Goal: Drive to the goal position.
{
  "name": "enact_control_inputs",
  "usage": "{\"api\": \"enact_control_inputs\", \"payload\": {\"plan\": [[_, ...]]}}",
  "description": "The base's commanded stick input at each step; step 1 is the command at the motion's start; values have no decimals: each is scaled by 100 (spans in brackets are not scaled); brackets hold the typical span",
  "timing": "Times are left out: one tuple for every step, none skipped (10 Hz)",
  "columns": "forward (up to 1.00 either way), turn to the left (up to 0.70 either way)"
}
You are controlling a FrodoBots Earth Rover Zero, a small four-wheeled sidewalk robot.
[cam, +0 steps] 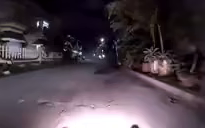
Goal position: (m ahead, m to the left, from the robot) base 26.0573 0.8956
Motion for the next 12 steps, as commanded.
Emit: {"api": "enact_control_inputs", "payload": {"plan": [[70, 0], [70, 0], [70, 0], [70, 0], [70, 0], [70, 0], [70, 0], [70, 0], [70, 0], [70, 0], [70, 0], [70, 0]]}}
